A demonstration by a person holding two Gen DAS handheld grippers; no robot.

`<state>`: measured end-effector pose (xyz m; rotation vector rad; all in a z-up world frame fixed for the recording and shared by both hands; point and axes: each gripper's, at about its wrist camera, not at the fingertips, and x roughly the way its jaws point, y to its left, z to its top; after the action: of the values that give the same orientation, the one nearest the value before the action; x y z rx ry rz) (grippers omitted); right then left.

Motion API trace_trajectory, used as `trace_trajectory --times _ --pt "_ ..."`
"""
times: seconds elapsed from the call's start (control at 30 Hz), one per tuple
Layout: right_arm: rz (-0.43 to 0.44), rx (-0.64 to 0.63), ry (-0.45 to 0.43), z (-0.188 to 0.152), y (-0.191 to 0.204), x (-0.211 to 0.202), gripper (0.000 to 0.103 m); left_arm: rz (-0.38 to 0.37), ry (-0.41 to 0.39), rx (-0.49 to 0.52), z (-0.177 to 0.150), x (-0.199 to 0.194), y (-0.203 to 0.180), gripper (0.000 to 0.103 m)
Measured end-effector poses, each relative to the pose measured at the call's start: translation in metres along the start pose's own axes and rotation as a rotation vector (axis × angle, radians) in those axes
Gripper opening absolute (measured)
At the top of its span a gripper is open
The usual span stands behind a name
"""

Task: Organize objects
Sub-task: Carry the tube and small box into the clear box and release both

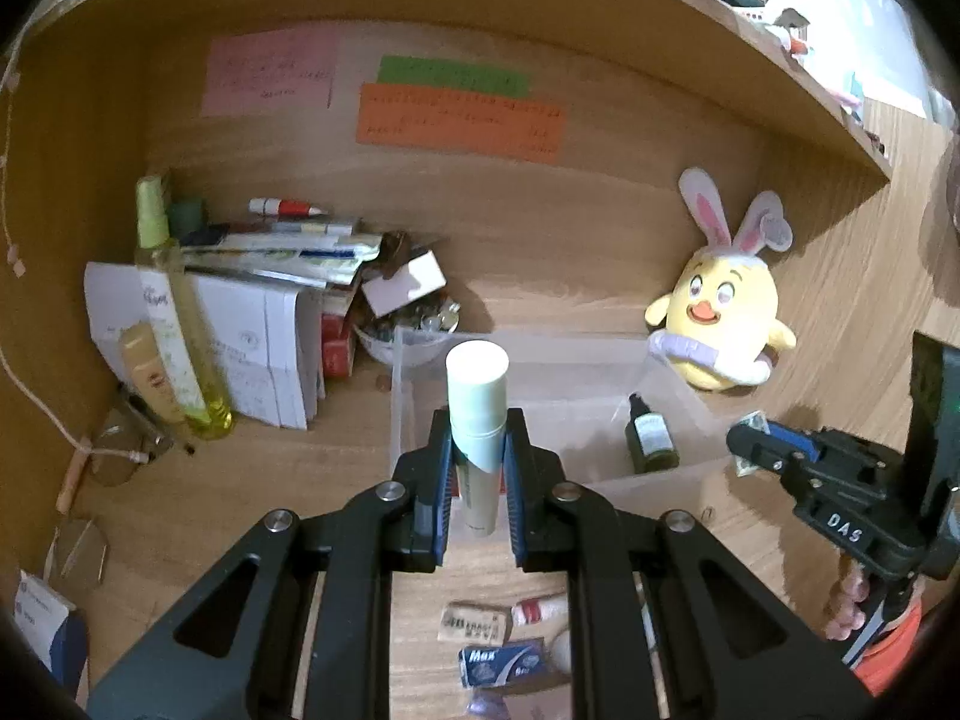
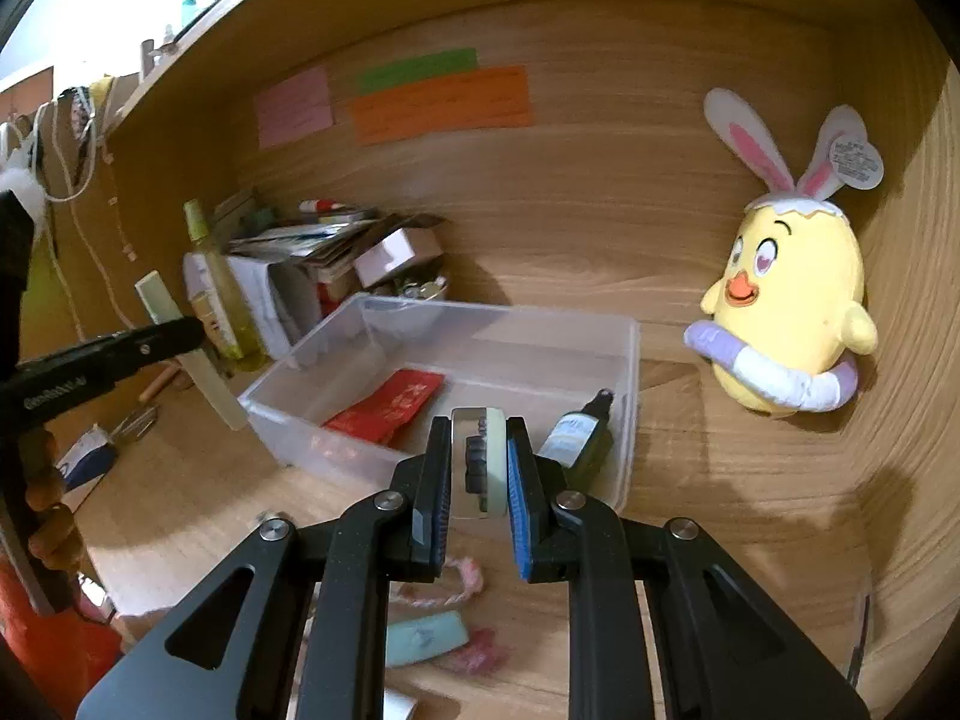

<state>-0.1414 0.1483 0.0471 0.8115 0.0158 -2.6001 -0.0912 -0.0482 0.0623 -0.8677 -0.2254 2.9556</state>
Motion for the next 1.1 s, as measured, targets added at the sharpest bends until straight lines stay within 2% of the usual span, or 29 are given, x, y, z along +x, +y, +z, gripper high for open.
trace_trajectory --times 0.23,0.47,0.77,1.1 --pt "-0.013 0.014 0.001 0.011 -0.01 0.013 0.015 -0.013 -0.037 0.013 0.022 0.006 -0.009 0.015" --pt "-0.014 0.012 0.01 0.02 -0.014 0.026 0.015 -0.025 -0.025 0.04 0.031 0.026 -0.023 0.015" --pt "-0.016 -0.024 0.029 0.033 -0.01 0.049 0.015 -0.037 0.052 0.065 0.027 0.065 -0.035 0.015" --pt "-0.014 -0.034 0.13 0.021 -0.011 0.092 0.015 -0.092 0.177 0.061 0.013 0.11 -0.039 0.015"
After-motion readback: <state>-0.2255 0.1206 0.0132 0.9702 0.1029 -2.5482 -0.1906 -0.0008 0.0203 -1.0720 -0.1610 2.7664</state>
